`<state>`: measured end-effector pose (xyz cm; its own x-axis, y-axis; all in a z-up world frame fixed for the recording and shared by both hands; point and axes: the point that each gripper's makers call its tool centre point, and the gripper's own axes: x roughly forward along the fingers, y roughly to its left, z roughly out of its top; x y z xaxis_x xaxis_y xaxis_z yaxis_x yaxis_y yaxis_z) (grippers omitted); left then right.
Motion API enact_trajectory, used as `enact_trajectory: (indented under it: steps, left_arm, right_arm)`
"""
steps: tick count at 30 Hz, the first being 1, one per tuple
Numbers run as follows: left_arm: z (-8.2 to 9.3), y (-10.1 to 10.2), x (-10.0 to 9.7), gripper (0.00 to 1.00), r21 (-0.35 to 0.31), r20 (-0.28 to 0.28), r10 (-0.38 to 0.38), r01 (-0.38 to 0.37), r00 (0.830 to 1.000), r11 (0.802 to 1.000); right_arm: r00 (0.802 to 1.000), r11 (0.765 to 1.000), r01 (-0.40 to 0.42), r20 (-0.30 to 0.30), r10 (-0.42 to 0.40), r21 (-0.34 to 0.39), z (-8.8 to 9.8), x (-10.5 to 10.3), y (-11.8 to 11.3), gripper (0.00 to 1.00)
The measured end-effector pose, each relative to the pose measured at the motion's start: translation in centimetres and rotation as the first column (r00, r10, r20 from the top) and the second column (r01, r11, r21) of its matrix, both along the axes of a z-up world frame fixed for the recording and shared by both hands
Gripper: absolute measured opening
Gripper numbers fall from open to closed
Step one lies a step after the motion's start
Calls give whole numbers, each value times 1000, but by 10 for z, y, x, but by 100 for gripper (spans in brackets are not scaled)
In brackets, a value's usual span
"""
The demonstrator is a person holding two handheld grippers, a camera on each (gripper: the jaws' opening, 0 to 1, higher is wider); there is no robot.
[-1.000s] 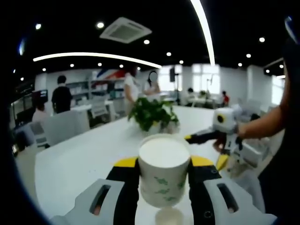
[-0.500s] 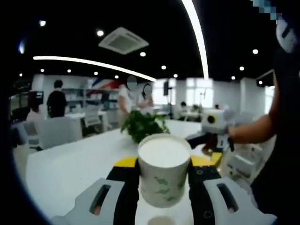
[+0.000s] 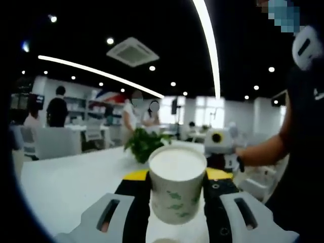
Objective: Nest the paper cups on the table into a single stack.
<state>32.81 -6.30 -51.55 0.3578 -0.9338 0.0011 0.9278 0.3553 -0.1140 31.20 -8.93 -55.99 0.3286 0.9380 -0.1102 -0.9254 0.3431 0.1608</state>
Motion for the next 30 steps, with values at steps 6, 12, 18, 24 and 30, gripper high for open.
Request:
enact_trajectory:
  steps: [6,12,18,24,30]
  left_arm:
    - [4,1,-3,40,-23,5,-17,17,1000,1000]
    - [-2,4,-8,40,-32,-14,-41,41,999,999]
    - [-15,10,-17,40,-5,-38,-84,84,996,996]
    - [-30,17,-28,39,27,-81,-148,150,986,988]
    - [-31,25,-32,39,-13,-103,-191,191,976,982]
  right_arm:
    - [997,998,-50,-53,52,46,2,-6,9,49]
    - [990,993,-81,-105,90,91,0,-13,15,44]
    - [980,984,-123,-141,141,129,9,-20,17,37]
    - [973,977,-157,-149,178,144,16,-27,21,29]
    - [961,963,-199,-158,228,183,30,-36,29,23]
